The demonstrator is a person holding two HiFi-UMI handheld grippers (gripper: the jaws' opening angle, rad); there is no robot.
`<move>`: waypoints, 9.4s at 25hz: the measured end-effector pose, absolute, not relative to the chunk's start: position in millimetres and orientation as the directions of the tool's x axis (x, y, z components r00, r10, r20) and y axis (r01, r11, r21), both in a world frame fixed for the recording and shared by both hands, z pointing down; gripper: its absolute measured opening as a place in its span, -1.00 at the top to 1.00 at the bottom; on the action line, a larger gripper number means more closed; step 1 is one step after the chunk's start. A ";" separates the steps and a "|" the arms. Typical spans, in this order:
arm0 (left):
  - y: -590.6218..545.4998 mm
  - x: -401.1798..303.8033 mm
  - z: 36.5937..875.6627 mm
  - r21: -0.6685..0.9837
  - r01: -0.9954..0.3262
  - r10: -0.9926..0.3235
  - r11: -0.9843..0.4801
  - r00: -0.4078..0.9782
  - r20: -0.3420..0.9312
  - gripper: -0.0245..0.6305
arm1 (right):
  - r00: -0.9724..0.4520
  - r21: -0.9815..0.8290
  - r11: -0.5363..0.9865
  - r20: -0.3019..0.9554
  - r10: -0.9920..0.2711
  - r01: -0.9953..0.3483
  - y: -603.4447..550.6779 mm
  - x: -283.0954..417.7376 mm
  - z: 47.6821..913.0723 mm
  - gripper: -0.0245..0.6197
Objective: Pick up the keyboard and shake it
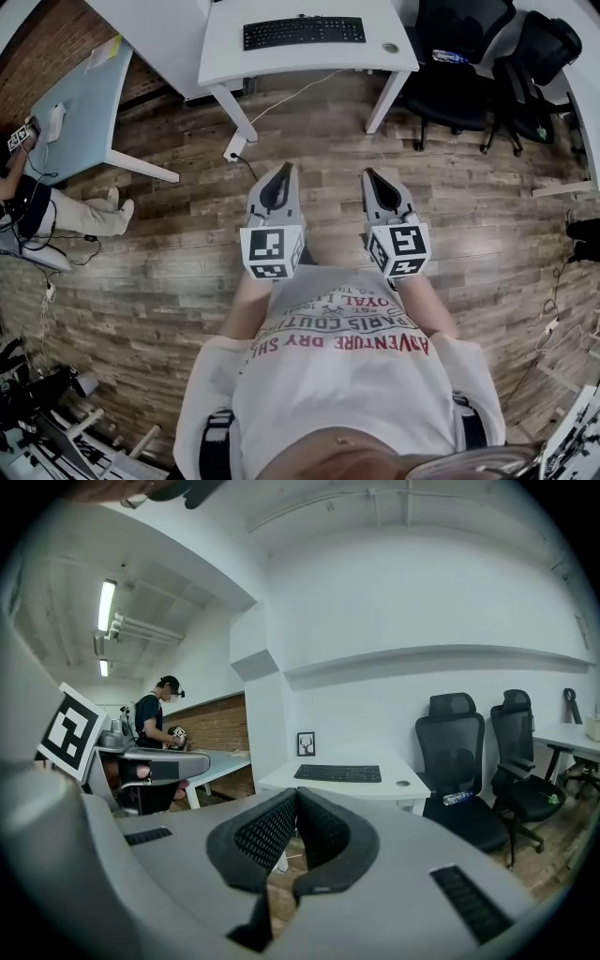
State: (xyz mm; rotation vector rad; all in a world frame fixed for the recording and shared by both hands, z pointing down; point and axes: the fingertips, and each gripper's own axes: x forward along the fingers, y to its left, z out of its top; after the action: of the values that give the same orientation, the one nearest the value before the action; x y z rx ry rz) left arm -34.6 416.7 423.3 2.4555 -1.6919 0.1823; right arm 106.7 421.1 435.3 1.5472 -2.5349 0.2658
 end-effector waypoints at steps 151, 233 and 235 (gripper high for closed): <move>-301.1 -174.5 421.4 -0.024 -0.888 -0.888 -0.459 0.457 0.045 -0.11 | -0.499 0.126 0.518 0.151 -0.853 -0.846 -313.8 189.8 431.8 0.05; -293.2 -195.7 443.8 0.099 -0.854 -0.841 -0.511 0.521 0.147 -0.04 | -0.449 0.478 0.425 0.069 -0.891 -0.769 -300.2 156.3 401.7 0.05; -292.9 -196.5 446.6 0.107 -0.852 -0.840 -0.512 0.523 0.144 -0.05 | -0.452 0.549 0.394 0.033 -0.891 -0.737 -296.9 153.1 392.7 0.05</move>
State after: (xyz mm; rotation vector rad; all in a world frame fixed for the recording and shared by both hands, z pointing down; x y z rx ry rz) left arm -196.5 -292.9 446.6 2.5947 -1.4547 0.1102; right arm 153.1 -296.9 392.7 1.4175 -2.3348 -0.6739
